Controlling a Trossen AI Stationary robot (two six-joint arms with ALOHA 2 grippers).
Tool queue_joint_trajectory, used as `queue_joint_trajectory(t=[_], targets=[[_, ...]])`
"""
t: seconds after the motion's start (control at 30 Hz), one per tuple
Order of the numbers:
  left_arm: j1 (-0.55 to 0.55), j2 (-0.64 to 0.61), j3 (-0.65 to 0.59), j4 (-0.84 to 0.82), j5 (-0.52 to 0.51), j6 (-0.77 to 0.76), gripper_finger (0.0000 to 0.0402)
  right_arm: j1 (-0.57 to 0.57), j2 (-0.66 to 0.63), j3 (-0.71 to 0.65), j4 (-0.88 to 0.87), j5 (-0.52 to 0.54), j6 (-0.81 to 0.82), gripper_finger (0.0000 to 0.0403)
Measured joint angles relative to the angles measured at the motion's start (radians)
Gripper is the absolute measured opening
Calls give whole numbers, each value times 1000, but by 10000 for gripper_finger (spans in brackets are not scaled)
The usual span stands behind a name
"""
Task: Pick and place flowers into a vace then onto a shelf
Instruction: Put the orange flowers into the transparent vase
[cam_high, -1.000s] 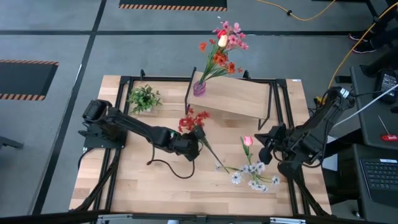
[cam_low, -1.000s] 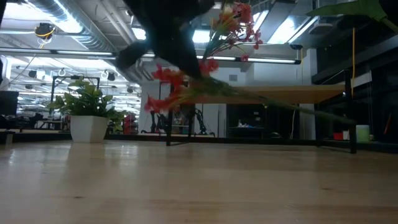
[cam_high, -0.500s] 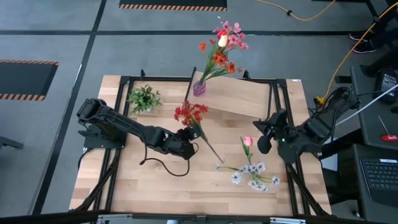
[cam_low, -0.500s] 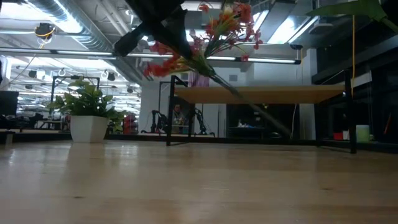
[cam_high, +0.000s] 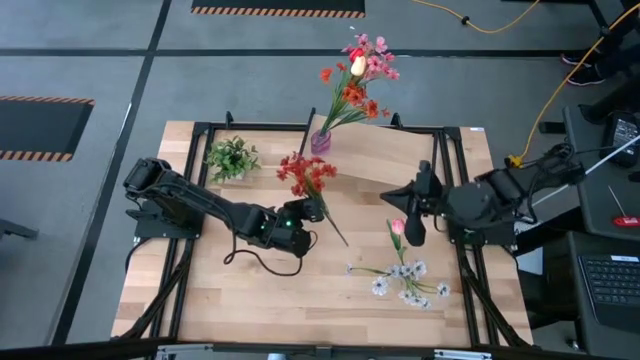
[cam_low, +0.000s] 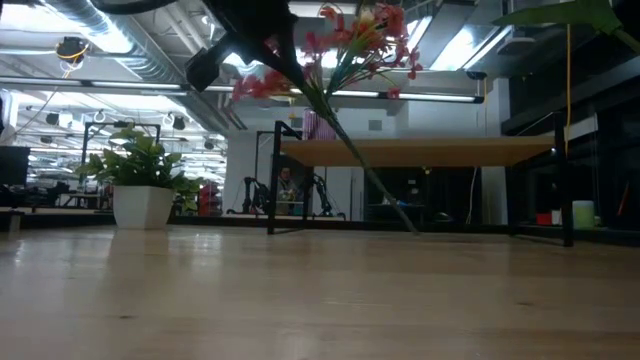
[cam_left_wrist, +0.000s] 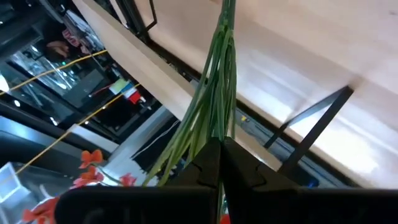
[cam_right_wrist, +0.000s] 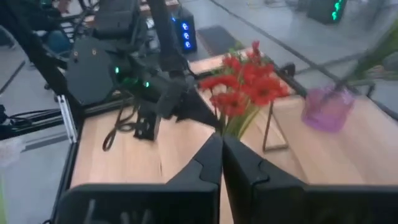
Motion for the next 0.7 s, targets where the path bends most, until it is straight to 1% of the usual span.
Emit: queue_joint_trajectory(t=[0.13,0.3,0.5,0.6,0.7], targets=[[-9,-7,0,5,-30,30,2,-65,3,0,37,-60,-54,16],[-9,-44,2,15,-30,59,2,-127,20,0,87,-145,-148,16],[-9,-101,2,21,-26,76,2,-196,50,0,163,-281,-154,16],[-9,-122,2,41,-25,116,2,-231,67,17,143,-321,-156,16],[-9,-136,2,67,-24,133,2,-251,104,82,113,-338,-201,16]])
